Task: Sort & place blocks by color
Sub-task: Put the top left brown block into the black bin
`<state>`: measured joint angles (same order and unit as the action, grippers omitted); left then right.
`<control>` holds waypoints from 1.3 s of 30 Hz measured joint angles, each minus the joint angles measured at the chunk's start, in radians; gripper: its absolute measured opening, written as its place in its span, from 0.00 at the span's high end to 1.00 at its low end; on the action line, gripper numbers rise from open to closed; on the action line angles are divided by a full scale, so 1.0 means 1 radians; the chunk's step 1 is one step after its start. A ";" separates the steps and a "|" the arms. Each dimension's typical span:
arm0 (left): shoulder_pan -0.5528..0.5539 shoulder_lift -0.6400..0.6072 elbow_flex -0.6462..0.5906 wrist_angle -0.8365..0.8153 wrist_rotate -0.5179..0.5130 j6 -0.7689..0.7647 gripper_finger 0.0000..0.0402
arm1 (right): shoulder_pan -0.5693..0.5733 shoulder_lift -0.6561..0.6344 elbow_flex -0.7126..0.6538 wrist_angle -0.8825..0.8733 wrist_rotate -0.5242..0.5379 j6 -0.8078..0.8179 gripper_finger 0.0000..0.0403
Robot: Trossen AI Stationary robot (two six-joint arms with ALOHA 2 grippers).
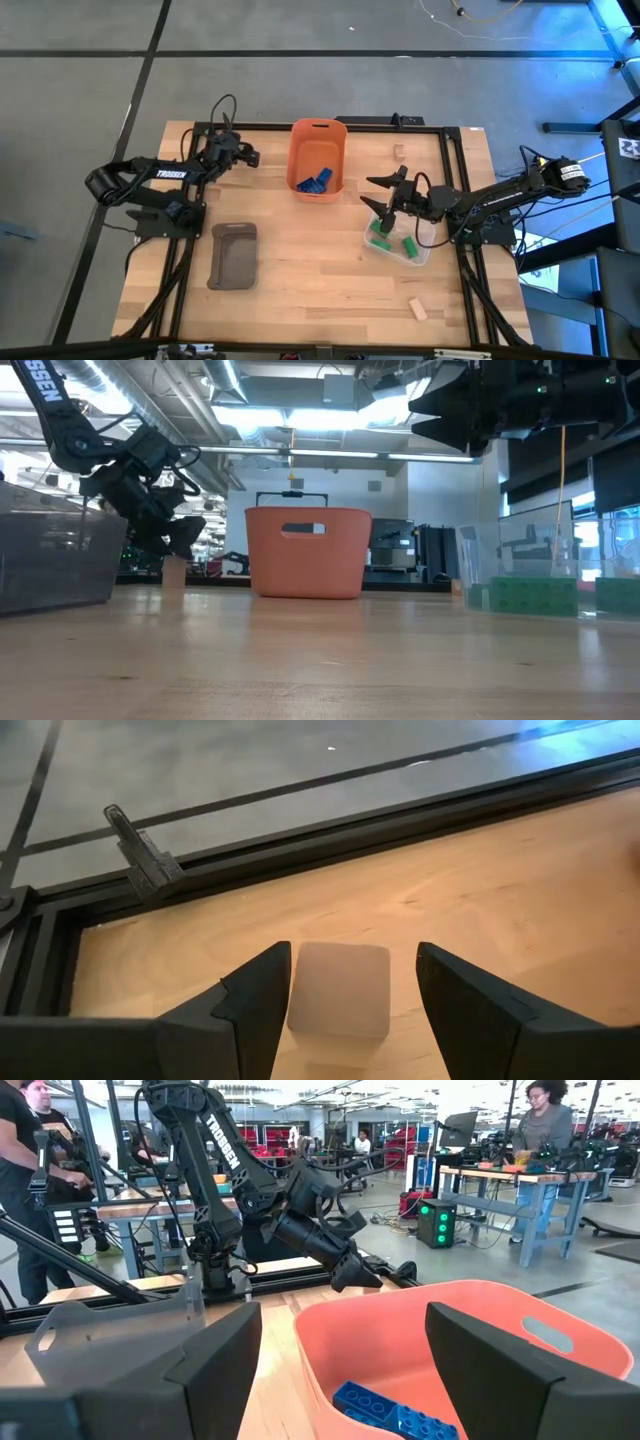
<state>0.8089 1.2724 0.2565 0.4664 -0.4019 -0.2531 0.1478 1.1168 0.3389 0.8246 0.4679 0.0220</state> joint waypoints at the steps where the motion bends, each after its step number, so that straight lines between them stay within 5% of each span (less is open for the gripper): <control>1: 0.000 0.000 0.000 -0.001 0.000 0.000 0.48 | 0.000 0.000 0.000 0.000 0.000 0.001 0.29; 28: 0.000 -0.156 0.001 -0.036 0.020 0.053 0.48 | 0.000 0.001 0.000 -0.029 0.000 0.003 0.29; 39: 0.000 -0.156 0.001 -0.041 0.009 0.051 0.32 | 0.000 0.001 0.000 -0.029 0.000 0.002 0.29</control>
<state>0.8089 1.1164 0.2573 0.4258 -0.3925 -0.2021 0.1481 1.1175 0.3389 0.7952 0.4679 0.0237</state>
